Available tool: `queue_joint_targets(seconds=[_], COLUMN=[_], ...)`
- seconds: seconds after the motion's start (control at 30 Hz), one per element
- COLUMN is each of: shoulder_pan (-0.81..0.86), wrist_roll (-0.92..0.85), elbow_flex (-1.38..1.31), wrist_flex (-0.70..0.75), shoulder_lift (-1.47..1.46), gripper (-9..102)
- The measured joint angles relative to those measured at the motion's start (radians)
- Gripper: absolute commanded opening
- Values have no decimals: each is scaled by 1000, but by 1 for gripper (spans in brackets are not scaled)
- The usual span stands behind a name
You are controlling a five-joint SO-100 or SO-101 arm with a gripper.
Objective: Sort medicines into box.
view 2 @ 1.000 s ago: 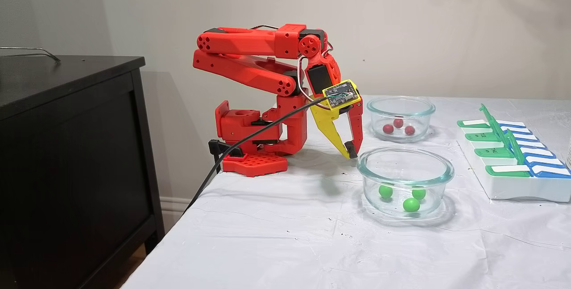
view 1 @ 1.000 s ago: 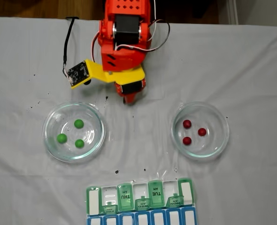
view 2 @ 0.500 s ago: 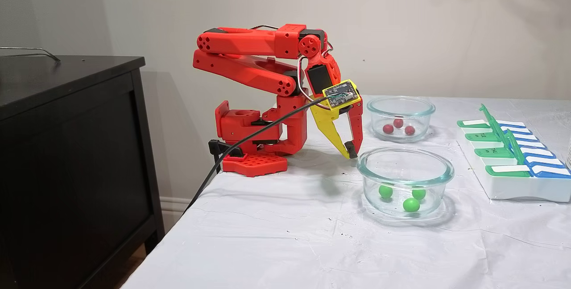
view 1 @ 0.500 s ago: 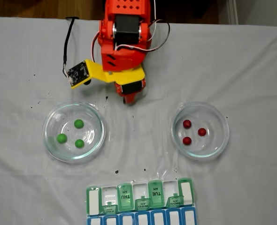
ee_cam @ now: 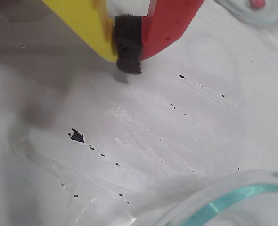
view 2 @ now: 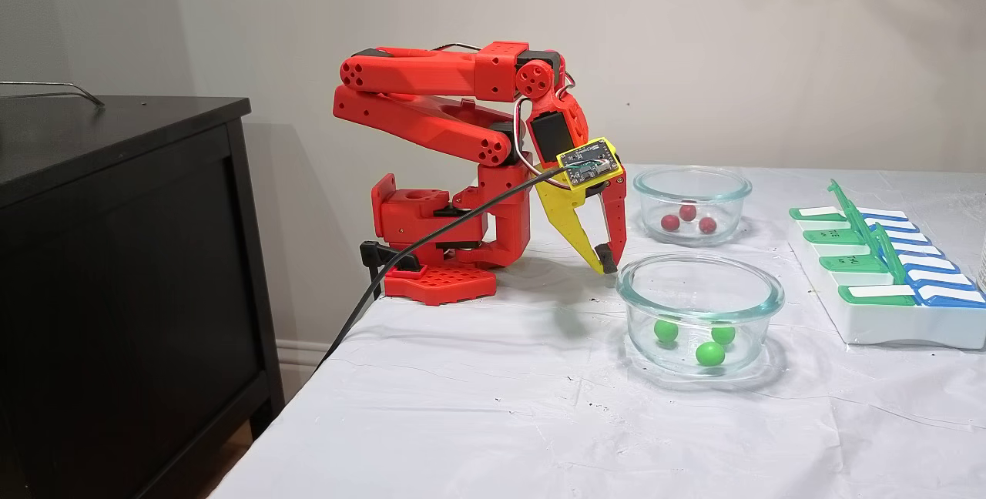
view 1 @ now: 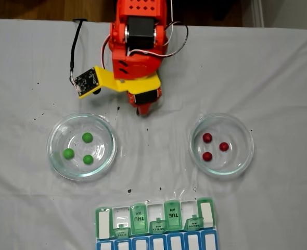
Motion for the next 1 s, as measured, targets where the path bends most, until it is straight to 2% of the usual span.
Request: queue_joint_targets(seconds=[0.8,0.9,1.0], shoulder_pan=[-32,-184,-382], wrist_roll=[-9,-156,-465], elbow_flex=[0,2,55], wrist_flex=[0,0,12], shoulder_lift=[0,0,3], gripper=[0,0,0])
